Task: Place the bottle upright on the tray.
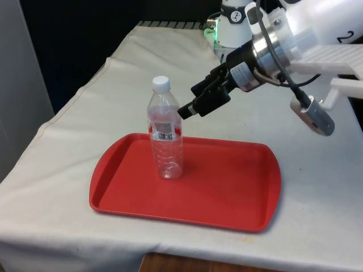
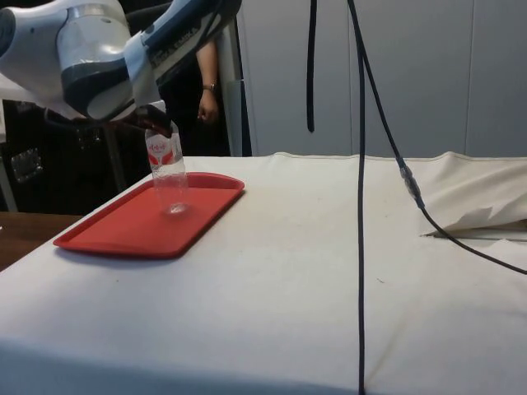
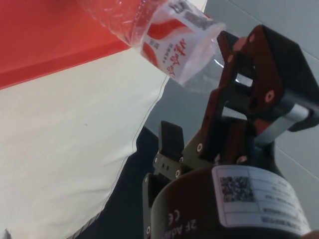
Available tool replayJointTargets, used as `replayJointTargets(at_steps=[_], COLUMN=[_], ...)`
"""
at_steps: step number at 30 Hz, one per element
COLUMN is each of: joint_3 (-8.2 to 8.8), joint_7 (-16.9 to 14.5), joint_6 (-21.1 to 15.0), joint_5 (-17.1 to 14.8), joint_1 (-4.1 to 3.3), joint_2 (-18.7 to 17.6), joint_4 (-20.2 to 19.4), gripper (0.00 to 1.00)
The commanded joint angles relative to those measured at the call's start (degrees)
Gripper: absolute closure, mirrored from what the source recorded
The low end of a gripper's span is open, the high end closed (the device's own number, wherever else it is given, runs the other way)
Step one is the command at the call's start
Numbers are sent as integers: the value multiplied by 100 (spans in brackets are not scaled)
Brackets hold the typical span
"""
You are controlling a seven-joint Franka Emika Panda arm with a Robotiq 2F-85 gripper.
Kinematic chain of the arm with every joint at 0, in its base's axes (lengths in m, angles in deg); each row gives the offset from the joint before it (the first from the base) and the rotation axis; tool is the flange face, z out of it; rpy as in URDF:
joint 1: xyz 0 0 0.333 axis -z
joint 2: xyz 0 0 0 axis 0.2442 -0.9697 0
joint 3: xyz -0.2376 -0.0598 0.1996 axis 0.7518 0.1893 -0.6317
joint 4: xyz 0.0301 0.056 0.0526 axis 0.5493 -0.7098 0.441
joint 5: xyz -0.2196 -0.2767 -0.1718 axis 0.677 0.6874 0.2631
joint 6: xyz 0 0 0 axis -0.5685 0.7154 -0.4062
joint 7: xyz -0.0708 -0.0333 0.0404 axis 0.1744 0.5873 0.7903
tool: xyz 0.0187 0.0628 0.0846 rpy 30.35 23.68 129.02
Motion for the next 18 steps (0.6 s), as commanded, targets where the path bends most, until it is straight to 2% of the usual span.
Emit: replayJointTargets(at_steps=[1, 11, 12, 13, 18], joint_3=[-11, -46, -17, -52, -92], joint_7=[-11, -34, -17, -34, -34], joint_6=[0, 63, 97, 63, 57], joint_5=[-17, -52, 0, -52, -74], joint_1=[6, 40, 17, 52, 92], joint_2=[46, 155, 120, 172, 264], joint_4=[0, 74, 86, 74, 69], gripper=[0, 0, 0, 0, 0])
